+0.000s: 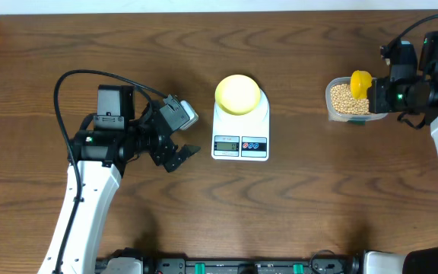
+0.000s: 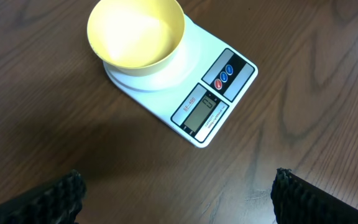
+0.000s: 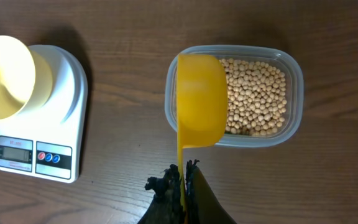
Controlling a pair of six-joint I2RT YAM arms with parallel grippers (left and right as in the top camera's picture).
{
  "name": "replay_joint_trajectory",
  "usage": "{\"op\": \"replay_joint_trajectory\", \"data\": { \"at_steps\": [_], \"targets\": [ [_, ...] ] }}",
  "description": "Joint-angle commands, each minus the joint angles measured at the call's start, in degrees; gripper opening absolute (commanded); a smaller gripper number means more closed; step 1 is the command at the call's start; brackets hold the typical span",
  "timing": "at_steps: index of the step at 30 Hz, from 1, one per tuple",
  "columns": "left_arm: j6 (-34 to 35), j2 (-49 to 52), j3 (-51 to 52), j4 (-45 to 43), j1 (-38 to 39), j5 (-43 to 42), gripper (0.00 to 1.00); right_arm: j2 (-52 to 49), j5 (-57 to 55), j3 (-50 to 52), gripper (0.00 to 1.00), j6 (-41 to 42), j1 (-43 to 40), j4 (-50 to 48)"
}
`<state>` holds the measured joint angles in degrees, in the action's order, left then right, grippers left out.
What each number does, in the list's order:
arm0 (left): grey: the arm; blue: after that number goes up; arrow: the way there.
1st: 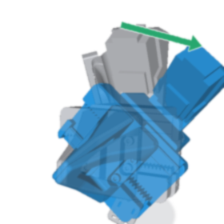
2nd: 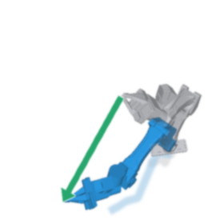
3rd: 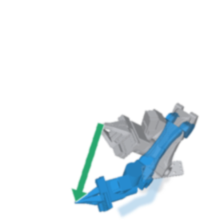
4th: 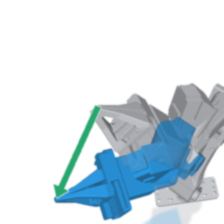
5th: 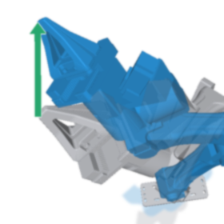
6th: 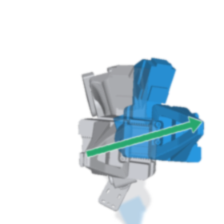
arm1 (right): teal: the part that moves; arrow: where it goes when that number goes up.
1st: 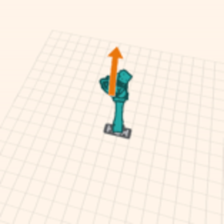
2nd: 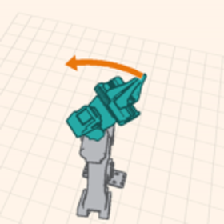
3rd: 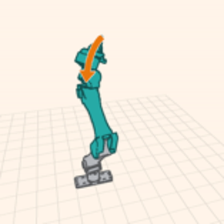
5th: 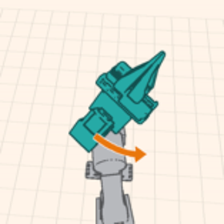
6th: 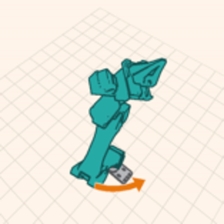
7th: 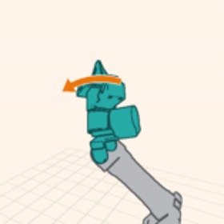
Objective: Scoop item into bowl and weigh 50g on scale
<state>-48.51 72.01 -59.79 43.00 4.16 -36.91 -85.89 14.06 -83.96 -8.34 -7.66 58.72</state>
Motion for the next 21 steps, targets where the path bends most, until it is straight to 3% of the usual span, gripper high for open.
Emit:
{"op": "replay_joint_trajectory", "data": {
  "at_steps": [1,16,21],
  "targets": [
    [-0.94,0.39,-0.02,-0.2,-0.28,0.5,0.98,-0.28,-0.66,-1.11,0.01,-1.2,0.2,-0.42],
    [-0.94,0.39,-0.02,-0.2,-0.28,0.5,0.98,-0.28,-2.12,-1.11,0.01,-2.05,0.2,-0.61],
    [-0.94,0.39,-0.02,-0.22,-0.28,0.5,0.98,-0.28,-8.04,-1.11,0.01,-2.03,0.07,-0.94]
  ]
}}
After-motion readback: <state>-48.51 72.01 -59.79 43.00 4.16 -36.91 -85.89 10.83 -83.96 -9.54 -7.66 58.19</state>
